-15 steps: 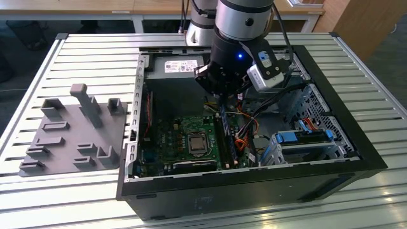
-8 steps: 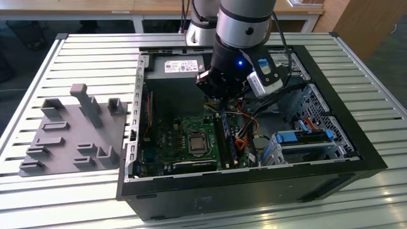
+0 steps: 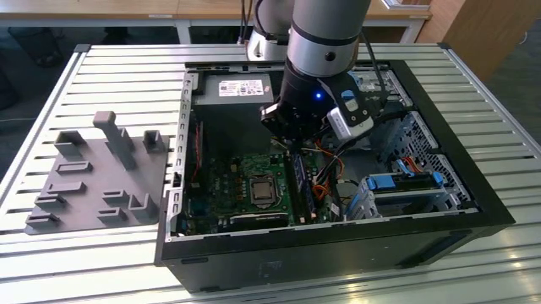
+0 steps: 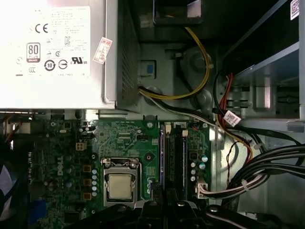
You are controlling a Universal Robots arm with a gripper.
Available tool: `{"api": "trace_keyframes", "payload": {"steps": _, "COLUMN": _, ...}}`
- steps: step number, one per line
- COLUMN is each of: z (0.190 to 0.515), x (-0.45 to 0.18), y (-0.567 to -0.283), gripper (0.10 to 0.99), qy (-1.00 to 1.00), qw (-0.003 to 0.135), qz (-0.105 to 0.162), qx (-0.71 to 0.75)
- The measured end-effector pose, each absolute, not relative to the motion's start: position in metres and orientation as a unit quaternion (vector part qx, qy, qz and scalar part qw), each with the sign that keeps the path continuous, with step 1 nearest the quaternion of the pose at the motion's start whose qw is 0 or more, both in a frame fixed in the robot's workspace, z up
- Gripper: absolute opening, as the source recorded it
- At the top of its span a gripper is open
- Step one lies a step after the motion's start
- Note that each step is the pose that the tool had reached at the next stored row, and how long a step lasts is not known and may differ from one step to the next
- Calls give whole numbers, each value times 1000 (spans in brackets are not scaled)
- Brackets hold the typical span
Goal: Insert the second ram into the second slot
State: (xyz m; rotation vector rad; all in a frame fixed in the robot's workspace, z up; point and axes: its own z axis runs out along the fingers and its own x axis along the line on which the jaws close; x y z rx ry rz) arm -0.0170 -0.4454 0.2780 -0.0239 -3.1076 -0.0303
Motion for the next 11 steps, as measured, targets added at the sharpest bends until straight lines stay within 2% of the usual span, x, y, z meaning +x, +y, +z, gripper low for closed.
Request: {"api": "trace_keyframes", "payload": {"steps": 11, "z": 274, "x": -16, "y": -445, "gripper": 137, "qy": -1000, "qw": 17, "qz": -10, "qx": -2}}
